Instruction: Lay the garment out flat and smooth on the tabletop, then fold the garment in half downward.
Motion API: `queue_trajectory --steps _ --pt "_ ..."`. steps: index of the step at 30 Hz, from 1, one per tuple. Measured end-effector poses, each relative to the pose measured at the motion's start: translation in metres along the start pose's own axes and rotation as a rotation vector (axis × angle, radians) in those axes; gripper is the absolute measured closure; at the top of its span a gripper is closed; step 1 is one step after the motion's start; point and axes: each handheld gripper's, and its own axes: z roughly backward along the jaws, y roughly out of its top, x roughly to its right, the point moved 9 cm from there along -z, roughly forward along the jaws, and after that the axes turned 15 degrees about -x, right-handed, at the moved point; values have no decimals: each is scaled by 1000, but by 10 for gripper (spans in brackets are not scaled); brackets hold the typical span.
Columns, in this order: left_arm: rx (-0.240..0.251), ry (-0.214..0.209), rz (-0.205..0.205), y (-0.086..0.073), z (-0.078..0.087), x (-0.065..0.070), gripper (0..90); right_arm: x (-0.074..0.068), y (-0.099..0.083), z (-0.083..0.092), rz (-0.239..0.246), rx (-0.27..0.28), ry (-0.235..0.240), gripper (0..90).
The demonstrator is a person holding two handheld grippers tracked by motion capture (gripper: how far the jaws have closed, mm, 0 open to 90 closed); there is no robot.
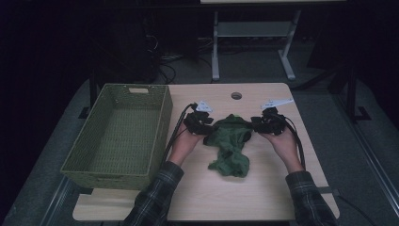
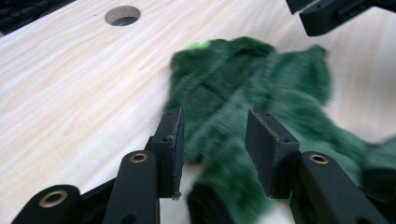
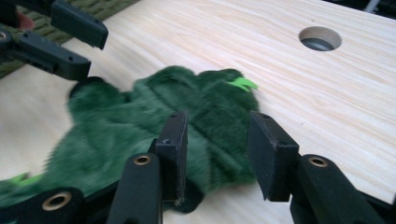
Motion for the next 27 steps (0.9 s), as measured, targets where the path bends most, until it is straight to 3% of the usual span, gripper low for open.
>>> queue_trajectory --steps 10,21,27 --pt "-38 -10 15 1 -35 -21 561 25 -5 -33 -47 -29 -26 594" --pt "-55 -35 42 -3 -55 -29 561 31 -11 -54 -53 -65 -24 621" --pt "-74 -50 42 -3 -64 -29 618 32 -12 -57 -63 -74 -25 682"
